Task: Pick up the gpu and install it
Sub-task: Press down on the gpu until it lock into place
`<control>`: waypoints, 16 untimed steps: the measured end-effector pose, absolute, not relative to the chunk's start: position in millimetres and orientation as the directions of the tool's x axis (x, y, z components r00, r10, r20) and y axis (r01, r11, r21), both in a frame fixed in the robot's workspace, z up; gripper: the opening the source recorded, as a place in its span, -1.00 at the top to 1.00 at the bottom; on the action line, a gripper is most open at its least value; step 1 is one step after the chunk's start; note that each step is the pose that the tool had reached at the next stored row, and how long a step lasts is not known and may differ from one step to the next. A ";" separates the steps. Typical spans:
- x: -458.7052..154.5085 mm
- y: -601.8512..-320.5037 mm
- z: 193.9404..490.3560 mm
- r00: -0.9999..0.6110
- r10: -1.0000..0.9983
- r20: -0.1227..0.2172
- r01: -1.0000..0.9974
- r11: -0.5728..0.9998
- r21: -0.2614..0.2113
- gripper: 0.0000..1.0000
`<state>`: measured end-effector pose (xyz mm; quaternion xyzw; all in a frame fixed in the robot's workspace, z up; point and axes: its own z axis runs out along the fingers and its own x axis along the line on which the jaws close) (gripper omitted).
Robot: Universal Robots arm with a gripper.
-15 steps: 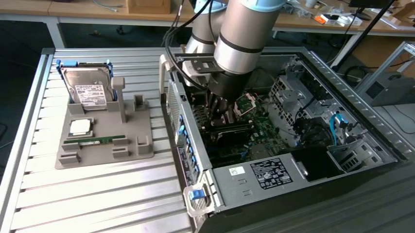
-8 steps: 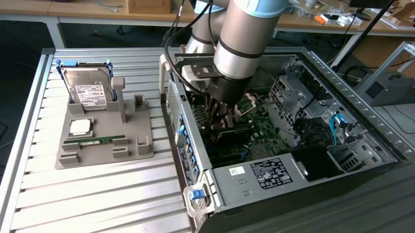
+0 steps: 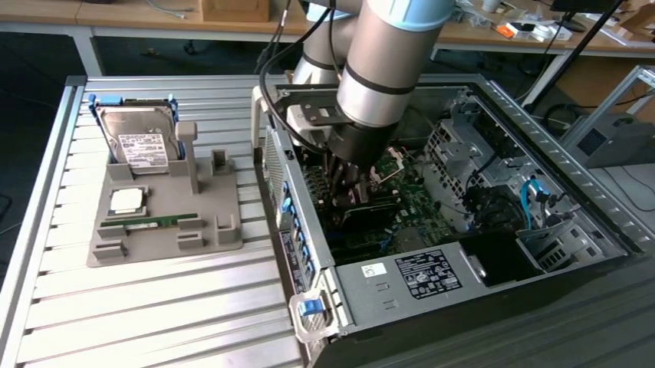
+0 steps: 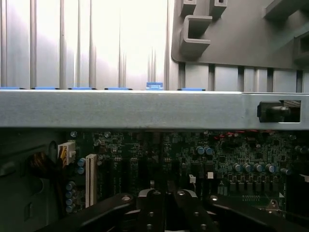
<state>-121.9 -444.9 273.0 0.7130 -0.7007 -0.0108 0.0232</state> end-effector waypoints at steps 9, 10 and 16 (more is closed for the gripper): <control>-122.1 -448.6 270.7 0.018 -1.000 0.017 -0.999 -0.017 0.048 0.79; -122.1 -448.6 270.6 0.018 -1.000 0.017 -0.999 -0.017 0.048 0.79; -122.0 -448.7 279.0 0.018 -1.000 0.016 -0.999 -0.017 0.047 0.79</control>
